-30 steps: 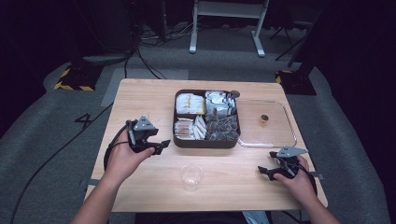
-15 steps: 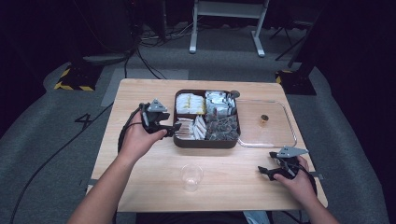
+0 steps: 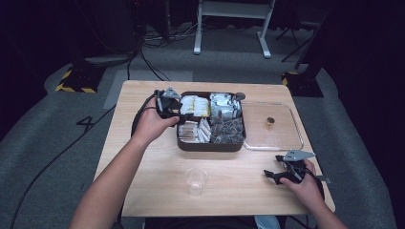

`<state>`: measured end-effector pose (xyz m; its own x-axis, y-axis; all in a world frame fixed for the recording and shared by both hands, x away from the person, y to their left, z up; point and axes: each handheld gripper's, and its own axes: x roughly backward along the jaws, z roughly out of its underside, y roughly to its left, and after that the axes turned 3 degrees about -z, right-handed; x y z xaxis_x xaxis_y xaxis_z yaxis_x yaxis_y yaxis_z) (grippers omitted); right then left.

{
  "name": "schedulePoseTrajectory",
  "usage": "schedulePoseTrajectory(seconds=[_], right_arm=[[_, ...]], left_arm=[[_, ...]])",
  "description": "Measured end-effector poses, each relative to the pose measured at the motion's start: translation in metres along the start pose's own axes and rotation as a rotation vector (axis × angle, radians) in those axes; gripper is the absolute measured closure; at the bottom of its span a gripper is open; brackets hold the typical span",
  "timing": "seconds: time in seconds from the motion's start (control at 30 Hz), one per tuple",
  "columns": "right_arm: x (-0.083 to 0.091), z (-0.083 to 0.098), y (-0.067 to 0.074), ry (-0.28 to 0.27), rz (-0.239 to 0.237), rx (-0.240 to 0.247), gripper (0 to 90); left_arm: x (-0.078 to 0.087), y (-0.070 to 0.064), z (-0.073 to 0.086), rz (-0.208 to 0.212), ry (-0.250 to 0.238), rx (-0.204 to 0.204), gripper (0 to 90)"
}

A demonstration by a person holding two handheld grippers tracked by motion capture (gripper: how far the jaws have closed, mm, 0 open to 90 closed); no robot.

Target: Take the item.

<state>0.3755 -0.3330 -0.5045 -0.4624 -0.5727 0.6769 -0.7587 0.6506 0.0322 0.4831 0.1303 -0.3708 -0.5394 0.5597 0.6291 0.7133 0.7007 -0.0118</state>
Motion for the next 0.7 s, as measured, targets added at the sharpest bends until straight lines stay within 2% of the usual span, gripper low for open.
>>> schedulePoseTrajectory(seconds=[0.17,0.27,0.57,0.7], right_arm=[[0.000,0.000,0.000,0.000,-0.001,-0.001,13.6],[0.000,0.000,0.000,0.000,-0.001,-0.001,13.7],[0.000,0.000,0.000,-0.001,-0.001,0.001,14.5],[0.000,0.000,0.000,-0.002,-0.003,0.003,14.7]], left_arm=[[-0.012,0.003,-0.006,0.004,0.007,-0.010,37.8],[-0.024,0.007,-0.012,0.017,0.006,0.004,38.6],[-0.050,0.013,-0.024,0.006,0.033,-0.006,43.6],[-0.062,0.015,-0.025,0.013,0.043,0.011,46.2]])
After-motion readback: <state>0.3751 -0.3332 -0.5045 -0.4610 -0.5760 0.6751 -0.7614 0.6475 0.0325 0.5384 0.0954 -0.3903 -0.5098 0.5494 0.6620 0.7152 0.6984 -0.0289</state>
